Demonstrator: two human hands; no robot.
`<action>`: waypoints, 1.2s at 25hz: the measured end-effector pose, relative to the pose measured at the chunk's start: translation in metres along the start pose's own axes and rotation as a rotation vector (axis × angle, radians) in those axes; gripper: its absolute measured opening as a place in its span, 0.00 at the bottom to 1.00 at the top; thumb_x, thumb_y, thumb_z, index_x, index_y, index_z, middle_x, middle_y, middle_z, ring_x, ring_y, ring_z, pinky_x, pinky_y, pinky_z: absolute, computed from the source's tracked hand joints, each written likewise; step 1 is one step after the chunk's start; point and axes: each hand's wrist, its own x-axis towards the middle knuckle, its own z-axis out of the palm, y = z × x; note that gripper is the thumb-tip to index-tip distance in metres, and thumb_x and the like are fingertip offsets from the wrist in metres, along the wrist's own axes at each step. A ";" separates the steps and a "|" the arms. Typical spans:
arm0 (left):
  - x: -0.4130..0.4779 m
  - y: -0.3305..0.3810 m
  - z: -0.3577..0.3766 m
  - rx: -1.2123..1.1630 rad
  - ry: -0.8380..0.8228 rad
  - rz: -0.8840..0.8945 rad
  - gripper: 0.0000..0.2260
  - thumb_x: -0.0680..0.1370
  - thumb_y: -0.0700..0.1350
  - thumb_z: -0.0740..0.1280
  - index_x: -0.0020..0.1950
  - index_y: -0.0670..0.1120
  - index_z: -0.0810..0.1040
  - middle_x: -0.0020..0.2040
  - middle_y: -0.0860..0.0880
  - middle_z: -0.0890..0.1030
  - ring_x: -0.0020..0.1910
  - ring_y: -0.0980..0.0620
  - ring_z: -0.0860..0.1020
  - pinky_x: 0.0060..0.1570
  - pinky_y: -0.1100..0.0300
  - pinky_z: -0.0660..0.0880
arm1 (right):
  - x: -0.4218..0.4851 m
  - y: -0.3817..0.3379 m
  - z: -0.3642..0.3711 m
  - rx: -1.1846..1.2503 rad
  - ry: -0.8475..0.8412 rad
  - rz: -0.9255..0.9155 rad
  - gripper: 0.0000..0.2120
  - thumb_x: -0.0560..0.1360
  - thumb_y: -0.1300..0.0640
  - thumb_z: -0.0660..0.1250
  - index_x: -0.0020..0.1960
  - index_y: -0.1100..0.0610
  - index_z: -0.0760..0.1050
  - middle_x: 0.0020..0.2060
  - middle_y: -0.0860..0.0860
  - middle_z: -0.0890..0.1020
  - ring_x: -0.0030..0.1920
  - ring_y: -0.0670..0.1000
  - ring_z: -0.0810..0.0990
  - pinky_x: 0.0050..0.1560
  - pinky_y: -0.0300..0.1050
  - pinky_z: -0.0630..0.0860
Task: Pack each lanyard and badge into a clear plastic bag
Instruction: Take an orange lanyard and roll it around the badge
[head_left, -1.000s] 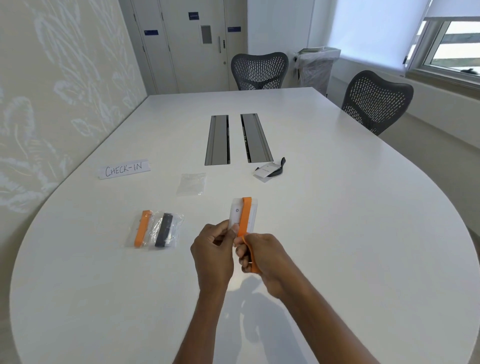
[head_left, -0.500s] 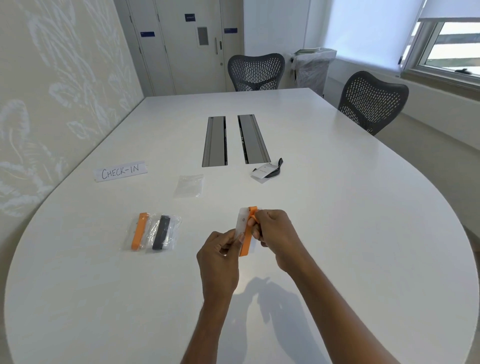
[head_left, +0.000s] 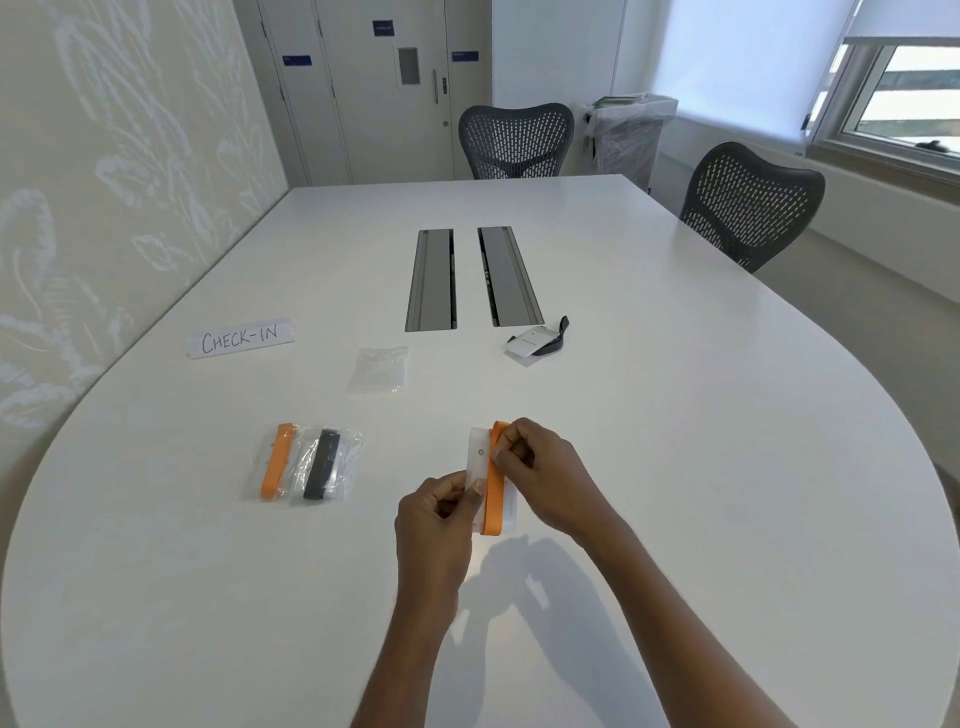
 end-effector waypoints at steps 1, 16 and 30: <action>0.001 -0.001 0.000 -0.055 -0.018 -0.039 0.08 0.80 0.42 0.74 0.50 0.56 0.87 0.45 0.54 0.89 0.47 0.53 0.87 0.49 0.60 0.81 | 0.001 0.003 0.002 -0.044 0.045 -0.039 0.07 0.83 0.56 0.66 0.46 0.54 0.75 0.36 0.46 0.77 0.34 0.43 0.71 0.36 0.35 0.68; 0.054 -0.056 0.034 0.342 -0.209 0.026 0.11 0.84 0.52 0.68 0.60 0.50 0.85 0.52 0.48 0.86 0.52 0.46 0.83 0.50 0.59 0.80 | 0.057 0.061 0.020 0.178 0.222 0.202 0.05 0.81 0.58 0.69 0.49 0.54 0.84 0.45 0.45 0.83 0.44 0.47 0.80 0.42 0.41 0.76; 0.076 -0.082 0.067 0.692 -0.230 0.317 0.23 0.83 0.54 0.66 0.78 0.54 0.72 0.80 0.53 0.68 0.76 0.50 0.67 0.73 0.49 0.67 | 0.104 0.103 0.020 0.134 0.224 0.224 0.02 0.77 0.59 0.73 0.46 0.53 0.83 0.38 0.49 0.84 0.38 0.48 0.80 0.38 0.41 0.77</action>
